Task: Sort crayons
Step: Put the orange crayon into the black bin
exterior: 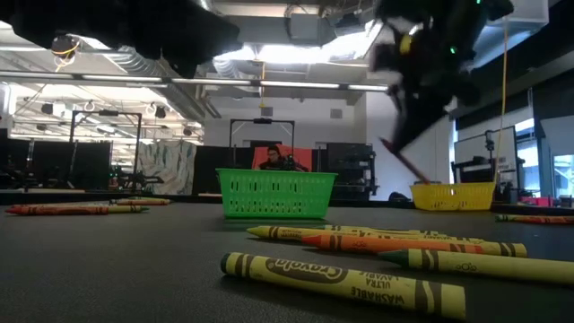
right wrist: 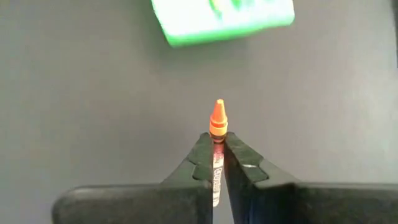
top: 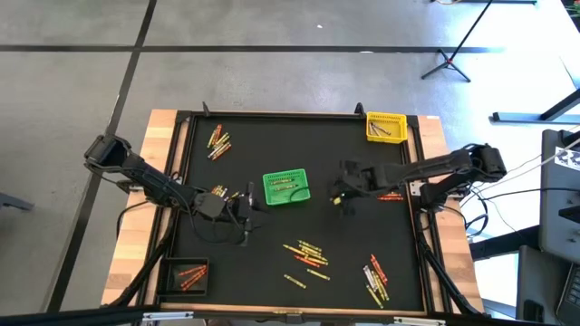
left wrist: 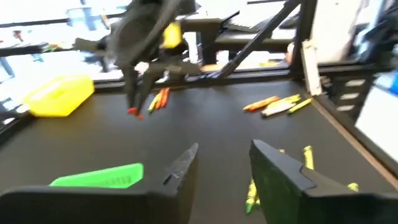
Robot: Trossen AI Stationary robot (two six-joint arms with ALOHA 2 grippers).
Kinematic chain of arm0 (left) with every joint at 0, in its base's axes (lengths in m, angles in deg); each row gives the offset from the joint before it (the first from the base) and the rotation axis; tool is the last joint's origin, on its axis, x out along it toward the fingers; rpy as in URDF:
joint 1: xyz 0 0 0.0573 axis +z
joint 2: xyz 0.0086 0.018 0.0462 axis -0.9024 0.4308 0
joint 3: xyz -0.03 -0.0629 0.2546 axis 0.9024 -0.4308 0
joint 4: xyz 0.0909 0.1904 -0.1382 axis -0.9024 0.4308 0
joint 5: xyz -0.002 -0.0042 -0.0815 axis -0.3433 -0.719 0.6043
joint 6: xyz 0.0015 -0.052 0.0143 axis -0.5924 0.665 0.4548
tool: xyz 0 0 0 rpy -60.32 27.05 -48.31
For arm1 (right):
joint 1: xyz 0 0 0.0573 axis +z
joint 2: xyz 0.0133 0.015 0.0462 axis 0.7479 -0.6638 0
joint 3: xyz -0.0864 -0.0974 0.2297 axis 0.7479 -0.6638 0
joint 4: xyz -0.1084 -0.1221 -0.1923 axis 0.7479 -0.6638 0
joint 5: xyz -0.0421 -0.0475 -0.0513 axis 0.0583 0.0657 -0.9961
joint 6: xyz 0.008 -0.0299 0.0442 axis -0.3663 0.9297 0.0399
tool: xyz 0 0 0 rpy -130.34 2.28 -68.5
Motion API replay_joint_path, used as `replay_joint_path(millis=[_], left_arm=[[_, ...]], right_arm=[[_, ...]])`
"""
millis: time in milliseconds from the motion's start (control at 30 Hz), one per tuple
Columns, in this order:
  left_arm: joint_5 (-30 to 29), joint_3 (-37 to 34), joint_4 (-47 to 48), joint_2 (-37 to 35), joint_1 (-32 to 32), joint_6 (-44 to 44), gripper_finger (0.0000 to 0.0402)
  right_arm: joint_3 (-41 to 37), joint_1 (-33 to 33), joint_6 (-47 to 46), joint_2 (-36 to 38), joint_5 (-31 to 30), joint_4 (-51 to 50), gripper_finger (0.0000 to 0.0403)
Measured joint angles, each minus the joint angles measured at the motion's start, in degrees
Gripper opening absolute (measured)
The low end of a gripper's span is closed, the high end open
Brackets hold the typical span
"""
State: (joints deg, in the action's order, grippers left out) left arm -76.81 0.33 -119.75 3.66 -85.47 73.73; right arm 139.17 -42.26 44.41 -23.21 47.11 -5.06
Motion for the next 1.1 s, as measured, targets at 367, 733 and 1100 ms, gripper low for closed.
replay_joint_path(millis=[367,733,1100], left_arm=[[-1.8,0.0,0.4,0.3,2.0,-0.4,0.0163],[-2.1,0.0,-7.4,5.3,2.1,-2.4,0.0163],[-0.3,0.0,-8.6,5.3,2.1,-3.4,0.0147]], right_arm=[[0.1,6.2,6.7,-2.3,0.1,32.0,0.0013],[0.0,6.7,9.4,-10.2,6.2,56.8,0.0016],[0.0,7.0,11.8,-14.2,7.7,67.3,0.0016]])
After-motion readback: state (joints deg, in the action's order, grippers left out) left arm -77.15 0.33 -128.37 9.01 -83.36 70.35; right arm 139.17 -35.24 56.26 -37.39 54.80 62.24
